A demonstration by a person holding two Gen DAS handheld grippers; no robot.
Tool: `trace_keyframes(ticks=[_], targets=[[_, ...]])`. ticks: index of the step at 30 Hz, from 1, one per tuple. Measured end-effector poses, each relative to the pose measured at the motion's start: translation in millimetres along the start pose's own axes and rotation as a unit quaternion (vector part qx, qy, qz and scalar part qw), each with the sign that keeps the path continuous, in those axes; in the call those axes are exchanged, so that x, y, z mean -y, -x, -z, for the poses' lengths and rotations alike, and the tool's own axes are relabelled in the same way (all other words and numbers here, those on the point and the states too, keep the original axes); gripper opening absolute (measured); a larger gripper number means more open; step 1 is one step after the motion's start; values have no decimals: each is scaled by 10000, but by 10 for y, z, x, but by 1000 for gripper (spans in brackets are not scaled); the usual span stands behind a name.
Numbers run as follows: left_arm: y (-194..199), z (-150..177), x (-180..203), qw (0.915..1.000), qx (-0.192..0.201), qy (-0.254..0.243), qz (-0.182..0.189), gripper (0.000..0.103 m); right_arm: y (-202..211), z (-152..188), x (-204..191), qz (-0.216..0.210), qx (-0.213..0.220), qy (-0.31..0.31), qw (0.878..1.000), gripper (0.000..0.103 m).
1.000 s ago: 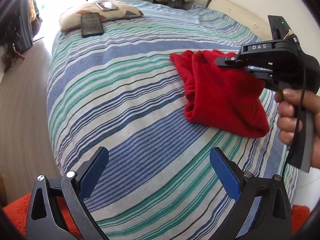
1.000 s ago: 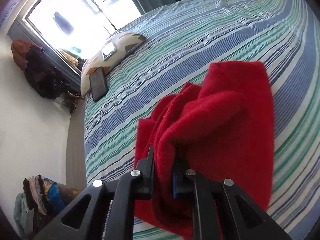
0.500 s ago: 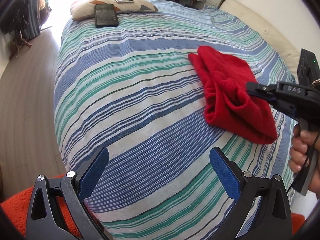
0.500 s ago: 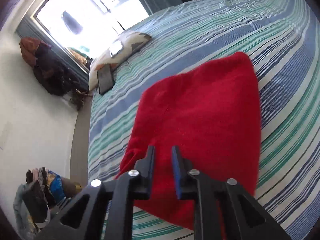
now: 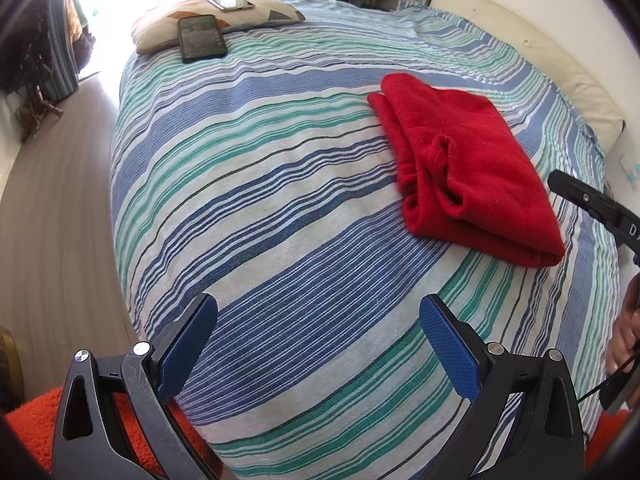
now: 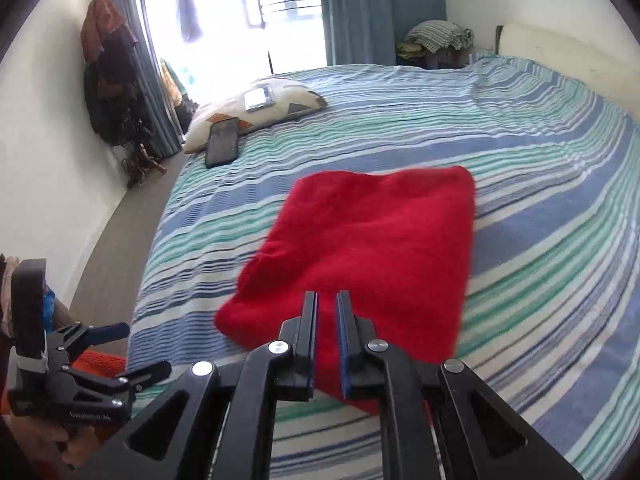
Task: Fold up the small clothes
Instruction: 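Grasp one side of the sweater with the right tool and fold it over, then grasp the sweater edge with the left tool and fold it over again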
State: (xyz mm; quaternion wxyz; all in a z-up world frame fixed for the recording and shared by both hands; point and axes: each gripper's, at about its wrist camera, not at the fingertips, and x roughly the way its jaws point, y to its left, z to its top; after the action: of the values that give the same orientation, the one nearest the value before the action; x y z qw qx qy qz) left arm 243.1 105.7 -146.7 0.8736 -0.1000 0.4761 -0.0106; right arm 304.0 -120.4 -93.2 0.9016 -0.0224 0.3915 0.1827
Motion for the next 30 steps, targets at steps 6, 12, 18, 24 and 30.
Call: trace_keyframes(ticks=[6,12,18,24,30], targets=[[-20,45,128,9998,-19,-192,-95,101,-349,449,335,270,-665,-956,9928,12],[10,94,213,9994,-56,-334,-66,101,376,519,121,-42,121,-1054,9944,75],[-29,129,315,9986,-113,-497,-164,102,719,943,107,230,142,-1057,9940,75],[-53,163,404,9972,-125,-690,-249,102,823,1282,221,302,62,-1640,9860,75],[143,-38,424,9948,-119,-327,953,101,852,1131,435,65,151,-1765,9842,75]])
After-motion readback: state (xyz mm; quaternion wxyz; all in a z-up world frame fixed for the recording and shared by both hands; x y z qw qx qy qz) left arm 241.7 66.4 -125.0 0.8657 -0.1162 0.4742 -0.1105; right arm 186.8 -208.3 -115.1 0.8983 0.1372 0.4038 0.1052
